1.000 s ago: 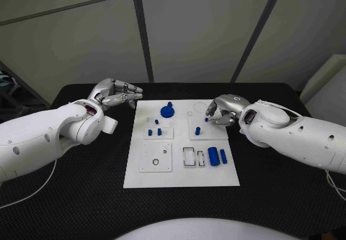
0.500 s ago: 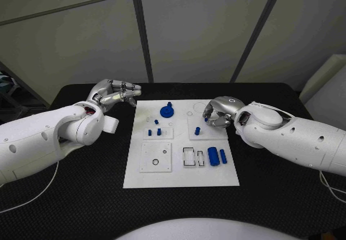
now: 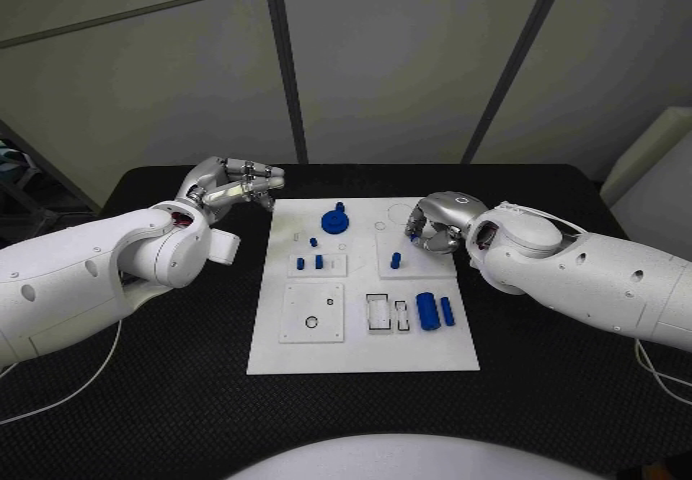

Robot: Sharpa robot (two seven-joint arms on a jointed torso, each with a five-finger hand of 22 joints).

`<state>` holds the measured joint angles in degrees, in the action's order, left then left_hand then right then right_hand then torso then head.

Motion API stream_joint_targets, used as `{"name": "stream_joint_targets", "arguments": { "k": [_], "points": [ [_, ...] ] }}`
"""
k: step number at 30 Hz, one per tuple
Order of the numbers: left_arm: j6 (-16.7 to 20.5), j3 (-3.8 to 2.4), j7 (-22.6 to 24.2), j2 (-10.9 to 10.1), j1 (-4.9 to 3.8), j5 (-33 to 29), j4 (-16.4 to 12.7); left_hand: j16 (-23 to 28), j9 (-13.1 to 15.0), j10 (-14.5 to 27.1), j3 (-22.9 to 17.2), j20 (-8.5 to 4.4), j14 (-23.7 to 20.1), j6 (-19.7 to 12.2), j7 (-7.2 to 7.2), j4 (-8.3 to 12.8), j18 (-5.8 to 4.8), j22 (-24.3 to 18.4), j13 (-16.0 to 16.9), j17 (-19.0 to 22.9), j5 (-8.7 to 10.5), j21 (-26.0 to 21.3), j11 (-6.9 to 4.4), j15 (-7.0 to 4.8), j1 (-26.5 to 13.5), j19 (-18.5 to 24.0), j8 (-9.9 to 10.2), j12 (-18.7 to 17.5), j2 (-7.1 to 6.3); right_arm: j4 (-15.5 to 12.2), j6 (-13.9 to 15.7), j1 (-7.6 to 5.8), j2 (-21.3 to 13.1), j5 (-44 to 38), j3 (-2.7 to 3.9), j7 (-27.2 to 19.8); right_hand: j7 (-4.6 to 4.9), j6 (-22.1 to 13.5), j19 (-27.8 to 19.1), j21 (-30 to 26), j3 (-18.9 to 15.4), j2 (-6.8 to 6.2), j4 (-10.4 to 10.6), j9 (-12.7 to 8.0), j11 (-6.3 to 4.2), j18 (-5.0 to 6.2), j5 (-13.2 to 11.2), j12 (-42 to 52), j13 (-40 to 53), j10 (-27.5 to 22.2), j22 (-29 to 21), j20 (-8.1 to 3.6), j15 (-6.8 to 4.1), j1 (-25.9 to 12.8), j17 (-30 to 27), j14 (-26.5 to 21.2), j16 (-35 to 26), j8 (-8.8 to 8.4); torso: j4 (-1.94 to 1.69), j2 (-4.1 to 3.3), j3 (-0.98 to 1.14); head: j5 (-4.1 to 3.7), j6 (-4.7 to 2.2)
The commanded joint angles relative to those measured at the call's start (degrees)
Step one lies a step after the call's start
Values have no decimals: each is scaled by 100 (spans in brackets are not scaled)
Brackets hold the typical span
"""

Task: Assemble the parts on the task board

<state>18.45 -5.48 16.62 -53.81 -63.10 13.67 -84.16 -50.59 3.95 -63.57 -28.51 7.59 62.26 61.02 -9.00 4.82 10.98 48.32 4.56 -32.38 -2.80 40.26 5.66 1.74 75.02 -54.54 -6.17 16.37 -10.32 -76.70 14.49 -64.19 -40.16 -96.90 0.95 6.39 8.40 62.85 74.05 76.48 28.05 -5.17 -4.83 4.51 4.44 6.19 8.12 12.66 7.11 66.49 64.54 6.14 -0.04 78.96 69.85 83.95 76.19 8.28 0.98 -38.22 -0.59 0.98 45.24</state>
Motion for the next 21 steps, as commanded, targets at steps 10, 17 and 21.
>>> {"name": "stream_joint_targets", "arguments": {
  "k": [10,17,21],
  "points": [
    [-149,-5,47,17,-7,-58,13,48,-10,58,36,20,-58,0,-47,8,-59,-22,7,25,7,-45,18,9,11,5,28,25,55,-17,-194,-6,18,-112,-1,99,-57,177,61,82,12,55,-108,39,-82,-98,-57,33,50,195,117,-69,-80,44,-33,253,24,53,3,1,1,-5,17],
    [-161,-5,34,22,-6,-58,36,67,-13,92,54,25,-74,-21,-57,15,-61,-42,5,50,7,-76,30,19,22,4,45,24,62,-33,-292,-5,39,-288,-1,262,-39,120,47,89,-32,8,-111,15,-54,-101,-93,-60,28,134,126,-63,-63,-37,-50,250,27,-13,4,3,-2,-3,36],
    [-169,-5,33,28,-6,-58,48,79,-14,117,67,30,-86,-34,-64,20,-63,-55,4,67,7,-98,38,25,30,4,55,24,66,-42,-227,-3,49,-381,-1,336,-37,119,48,93,-36,6,-108,13,-52,-102,-98,-71,25,130,132,-61,-60,-48,-50,250,29,-19,5,4,-1,-10,40]
  ]
}}
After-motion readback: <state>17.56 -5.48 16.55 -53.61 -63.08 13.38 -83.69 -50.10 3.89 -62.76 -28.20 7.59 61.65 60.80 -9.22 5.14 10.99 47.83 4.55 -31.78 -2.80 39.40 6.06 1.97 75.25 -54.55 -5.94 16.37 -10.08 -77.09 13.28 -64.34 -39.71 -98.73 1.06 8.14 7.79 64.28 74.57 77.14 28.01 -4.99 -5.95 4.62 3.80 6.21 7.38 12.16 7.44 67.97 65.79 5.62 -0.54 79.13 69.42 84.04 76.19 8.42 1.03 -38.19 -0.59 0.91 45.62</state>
